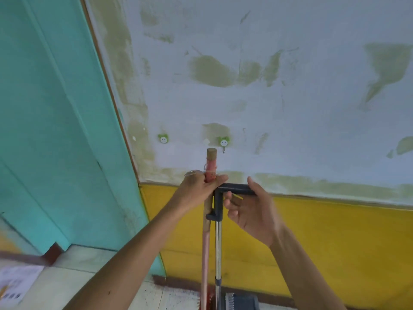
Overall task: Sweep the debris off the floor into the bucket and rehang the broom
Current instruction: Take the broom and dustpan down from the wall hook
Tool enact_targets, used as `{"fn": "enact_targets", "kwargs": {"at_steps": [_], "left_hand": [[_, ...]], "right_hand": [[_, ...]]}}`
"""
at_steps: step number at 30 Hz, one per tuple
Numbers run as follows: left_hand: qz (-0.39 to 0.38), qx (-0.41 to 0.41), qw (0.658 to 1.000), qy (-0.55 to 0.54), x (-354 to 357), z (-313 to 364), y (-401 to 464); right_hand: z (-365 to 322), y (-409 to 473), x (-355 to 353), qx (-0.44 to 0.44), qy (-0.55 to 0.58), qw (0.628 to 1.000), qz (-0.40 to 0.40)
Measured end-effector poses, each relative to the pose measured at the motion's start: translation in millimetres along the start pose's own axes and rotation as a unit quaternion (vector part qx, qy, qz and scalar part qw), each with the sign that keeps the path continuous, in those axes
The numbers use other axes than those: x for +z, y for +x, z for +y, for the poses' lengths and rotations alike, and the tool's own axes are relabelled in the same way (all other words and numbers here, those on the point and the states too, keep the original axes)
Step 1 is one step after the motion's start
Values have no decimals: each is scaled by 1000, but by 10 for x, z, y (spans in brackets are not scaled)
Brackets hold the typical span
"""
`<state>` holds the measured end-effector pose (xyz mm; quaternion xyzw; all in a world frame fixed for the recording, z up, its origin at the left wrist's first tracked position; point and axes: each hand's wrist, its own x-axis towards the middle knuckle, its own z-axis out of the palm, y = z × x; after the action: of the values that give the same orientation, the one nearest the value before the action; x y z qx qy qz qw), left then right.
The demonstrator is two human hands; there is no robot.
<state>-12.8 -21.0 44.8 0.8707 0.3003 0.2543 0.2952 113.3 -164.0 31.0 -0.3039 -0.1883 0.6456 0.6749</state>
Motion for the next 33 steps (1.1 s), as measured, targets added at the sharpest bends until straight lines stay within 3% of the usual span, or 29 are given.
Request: {"fn": "enact_targets", "kwargs": {"at_steps": [4, 8, 11, 14, 16, 18, 21, 23, 24, 26, 29, 31, 33], "left_hand": [[97, -77, 983, 134, 141, -18, -505], [196, -204, 943, 175, 120, -8, -1105], [145, -276, 947, 74, -29, 57, -1585], [9, -306, 947, -101, -191, 218, -2125], [-48, -330, 926, -178, -330, 287, -2528], [-26, -382, 892, -241, -444, 344, -2971], [135, -512, 814, -238, -456, 483, -3516], [139, -602, 751, -232, -381, 603, -3809], [118, -624, 721, -278, -338, 640, -3960], [92, -601, 654, -451, -258, 716, -4275], [134, -522, 558, -631, -27, 879, -4759], [173, -500, 520, -671, 198, 965, -5042], [187, -487, 509, -685, 425, 1053, -5300]], "right_hand": [[551, 152, 212, -62, -118, 975, 178], [1004, 50, 515, -67, -234, 943, 228], [1320, -123, 691, -49, -227, 948, 217], [1575, -297, 852, -3, -201, 954, 221], [1745, -424, 940, 38, -191, 957, 213], [1960, -582, 1009, 91, -208, 957, 183], [2342, -877, 1076, 151, -260, 948, 105], [2581, -1116, 1144, 174, -300, 937, 51], [2690, -1238, 1175, 183, -322, 929, 25], [2852, -1494, 1252, 192, -361, 913, -9], [3050, -1912, 1246, 195, -397, 896, -39], [3175, -2215, 1162, 210, -398, 892, -40], [3291, -2491, 1036, 220, -406, 886, -34]]}}
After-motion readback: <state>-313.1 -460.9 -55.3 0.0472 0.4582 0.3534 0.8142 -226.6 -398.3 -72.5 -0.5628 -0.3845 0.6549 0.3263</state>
